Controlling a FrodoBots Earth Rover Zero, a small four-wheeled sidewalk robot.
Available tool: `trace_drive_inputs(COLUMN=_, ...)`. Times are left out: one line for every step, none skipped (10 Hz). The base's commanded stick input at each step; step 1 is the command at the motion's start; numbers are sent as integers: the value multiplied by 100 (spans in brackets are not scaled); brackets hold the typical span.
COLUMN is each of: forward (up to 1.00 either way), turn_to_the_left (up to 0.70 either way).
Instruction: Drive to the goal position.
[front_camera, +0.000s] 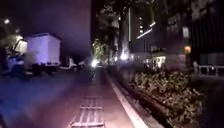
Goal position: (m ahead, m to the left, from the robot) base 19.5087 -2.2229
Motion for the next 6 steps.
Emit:
trace_drive_inputs(forward=45, turn_to_the_left=0)
trace_drive_inputs(forward=45, turn_to_the_left=0)
trace_drive_inputs(forward=45, turn_to_the_left=0)
trace_drive_inputs(forward=45, turn_to_the_left=0)
trace_drive_inputs(forward=45, turn_to_the_left=0)
trace_drive_inputs(forward=45, turn_to_the_left=0)
